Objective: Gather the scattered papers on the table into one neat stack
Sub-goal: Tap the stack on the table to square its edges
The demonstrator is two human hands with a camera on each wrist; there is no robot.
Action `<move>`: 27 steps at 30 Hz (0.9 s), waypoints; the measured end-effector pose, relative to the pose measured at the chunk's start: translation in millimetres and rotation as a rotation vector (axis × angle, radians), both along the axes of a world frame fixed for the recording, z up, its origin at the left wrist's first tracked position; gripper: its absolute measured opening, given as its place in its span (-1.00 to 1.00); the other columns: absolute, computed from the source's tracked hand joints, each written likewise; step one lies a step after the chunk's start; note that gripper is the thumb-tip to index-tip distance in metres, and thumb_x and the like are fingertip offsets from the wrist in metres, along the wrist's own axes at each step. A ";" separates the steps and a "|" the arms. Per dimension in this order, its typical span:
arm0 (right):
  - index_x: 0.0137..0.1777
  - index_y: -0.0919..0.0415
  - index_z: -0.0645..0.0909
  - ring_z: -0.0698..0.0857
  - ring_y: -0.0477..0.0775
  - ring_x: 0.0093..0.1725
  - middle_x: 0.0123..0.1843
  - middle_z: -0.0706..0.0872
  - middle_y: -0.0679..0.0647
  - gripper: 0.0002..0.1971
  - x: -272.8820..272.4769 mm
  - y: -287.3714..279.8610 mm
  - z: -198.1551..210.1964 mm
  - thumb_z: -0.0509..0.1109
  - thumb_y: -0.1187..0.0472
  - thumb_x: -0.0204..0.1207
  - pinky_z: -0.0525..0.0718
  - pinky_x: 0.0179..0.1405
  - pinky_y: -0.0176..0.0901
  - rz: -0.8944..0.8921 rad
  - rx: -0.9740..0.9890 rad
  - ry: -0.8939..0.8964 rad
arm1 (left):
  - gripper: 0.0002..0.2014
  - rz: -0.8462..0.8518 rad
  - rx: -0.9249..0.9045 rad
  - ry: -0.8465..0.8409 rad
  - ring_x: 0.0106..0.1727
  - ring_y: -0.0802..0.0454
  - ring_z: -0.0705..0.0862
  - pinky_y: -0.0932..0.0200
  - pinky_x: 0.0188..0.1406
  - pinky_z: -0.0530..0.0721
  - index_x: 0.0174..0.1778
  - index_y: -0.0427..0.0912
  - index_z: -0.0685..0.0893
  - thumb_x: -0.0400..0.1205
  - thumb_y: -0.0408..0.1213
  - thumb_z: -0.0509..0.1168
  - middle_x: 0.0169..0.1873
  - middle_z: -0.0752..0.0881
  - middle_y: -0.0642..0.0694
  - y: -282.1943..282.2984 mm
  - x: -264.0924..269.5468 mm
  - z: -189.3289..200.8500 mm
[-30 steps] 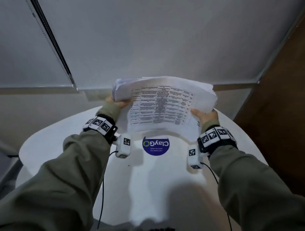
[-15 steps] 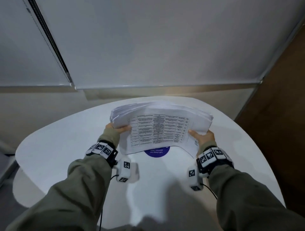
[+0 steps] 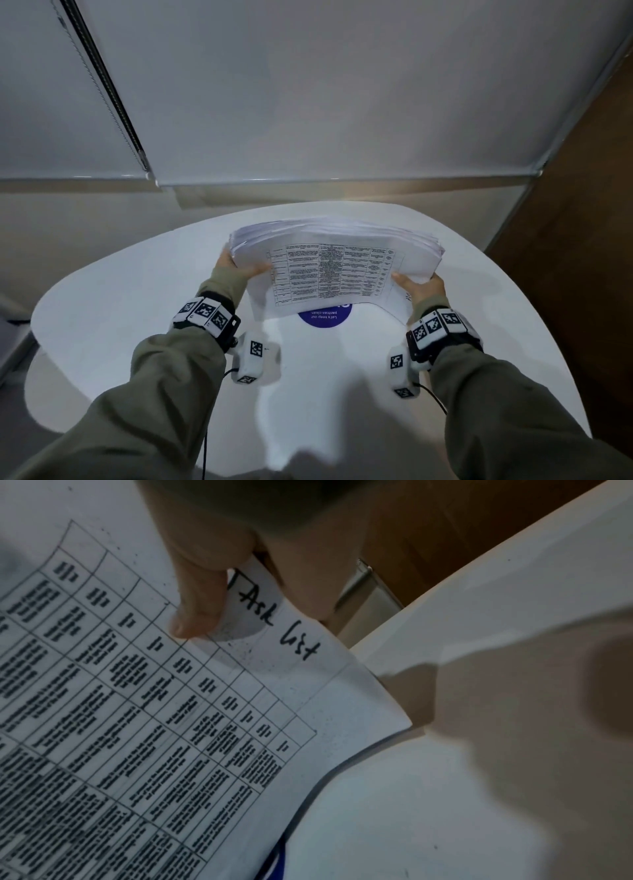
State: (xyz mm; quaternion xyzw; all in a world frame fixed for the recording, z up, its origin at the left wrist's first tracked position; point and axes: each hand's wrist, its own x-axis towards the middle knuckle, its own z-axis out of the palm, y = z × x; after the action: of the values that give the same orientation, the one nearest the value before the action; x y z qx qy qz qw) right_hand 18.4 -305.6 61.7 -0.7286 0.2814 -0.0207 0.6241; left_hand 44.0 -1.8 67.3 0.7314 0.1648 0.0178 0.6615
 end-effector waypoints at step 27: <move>0.30 0.23 0.55 0.62 0.19 0.25 0.25 0.68 0.19 -0.48 26.1 31.5 89.5 0.53 0.06 0.38 0.47 0.36 0.05 0.258 0.002 -0.165 | -0.46 -0.189 0.149 0.033 -0.21 0.01 0.67 0.10 0.06 0.62 -0.17 -0.28 0.50 0.22 0.00 0.59 -0.31 0.65 -0.06 -47.3 23.6 88.6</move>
State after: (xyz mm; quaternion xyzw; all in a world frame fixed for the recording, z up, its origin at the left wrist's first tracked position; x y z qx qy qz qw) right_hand 44.5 -274.1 151.1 -0.7540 0.1330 0.0001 0.6432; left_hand 67.6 -49.0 155.9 0.7911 0.1042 -0.0447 0.6011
